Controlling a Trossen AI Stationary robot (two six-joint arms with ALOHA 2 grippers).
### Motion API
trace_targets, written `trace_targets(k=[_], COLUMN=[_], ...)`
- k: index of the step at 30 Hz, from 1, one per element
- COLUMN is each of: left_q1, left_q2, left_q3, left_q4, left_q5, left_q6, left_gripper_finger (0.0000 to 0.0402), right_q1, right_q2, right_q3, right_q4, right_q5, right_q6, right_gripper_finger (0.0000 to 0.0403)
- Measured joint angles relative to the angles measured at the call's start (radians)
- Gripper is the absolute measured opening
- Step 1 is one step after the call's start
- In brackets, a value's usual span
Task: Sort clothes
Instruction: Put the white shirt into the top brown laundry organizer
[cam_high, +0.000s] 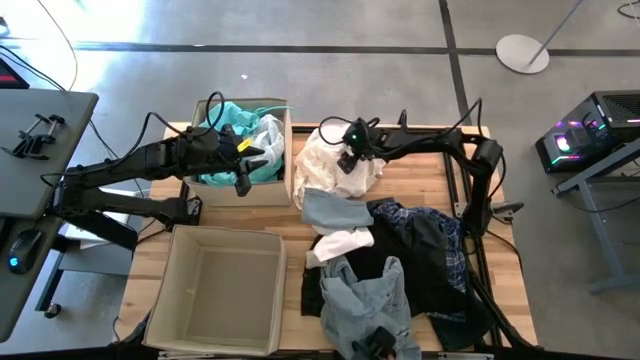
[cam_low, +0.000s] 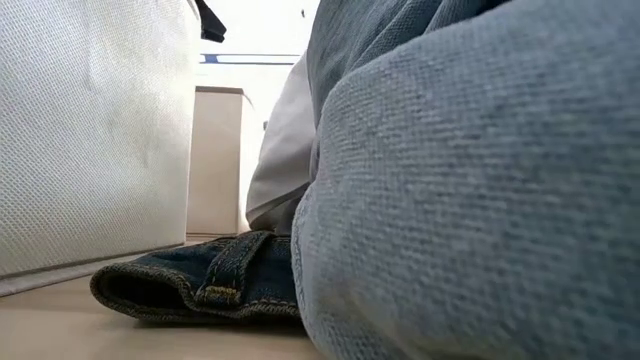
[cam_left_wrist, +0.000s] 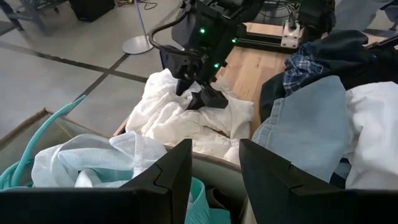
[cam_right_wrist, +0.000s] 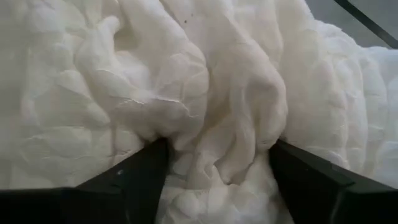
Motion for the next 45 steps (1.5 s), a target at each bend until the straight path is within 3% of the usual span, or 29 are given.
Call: trace_targets(k=[3, 9, 11, 15, 21, 27, 32, 35, 40, 45], left_q1=[0.000, 0.000, 0.000, 0.000, 0.000, -0.004, -0.022, -0.029, -0.030, -0.034], left_q2=[0.000, 0.000, 0.000, 0.000, 0.001, 0.002, 0.010, 0.028, 0.125, 0.262], left_q3=[0.000, 0.000, 0.000, 0.000, 0.000, -0.097, -0.221, -0.282, -0.322, -0.321], left_q4=[0.000, 0.000, 0.001, 0.002, 0.014, 0.282, 0.619, 0.860, 1.194, 1.391], left_q5=[-0.005, -0.033, -0.039, -0.064, -0.192, -0.199, -0.126, -0.015, 0.270, 0.309], left_q6=[0.000, 0.000, 0.000, 0.002, 0.010, 0.095, 0.187, 0.222, 0.313, 0.270], left_gripper_finger=[0.0124, 0.0124, 0.0124, 0.0124, 0.0124, 0.0124, 0.0124, 0.0124, 0.0132, 0.0177], right_q1=[-0.005, -0.029, -0.029, -0.029, -0.019, 0.008, 0.035, 0.068, 0.140, 0.212], right_q2=[0.000, 0.000, 0.000, -0.026, -0.172, -0.383, -0.556, -0.628, -0.657, -0.635], right_q3=[-0.005, -0.006, -0.006, -0.010, -0.009, -0.009, 0.032, 0.093, 0.206, 0.241], right_q4=[-0.007, -0.028, -0.022, 0.023, 0.175, 0.278, 0.317, 0.323, 0.310, 0.277], right_q5=[-0.006, -0.073, -0.078, -0.103, -0.113, -0.234, -0.378, -0.479, -0.648, -0.690], right_q6=[-0.007, -0.014, -0.033, -0.027, -0.036, -0.052, -0.044, -0.044, -0.050, -0.076], right_gripper_finger=[0.0216, 0.0048, 0.0016, 0.0021, 0.0007, 0.0005, 0.0003, 0.0003, 0.0003, 0.0003])
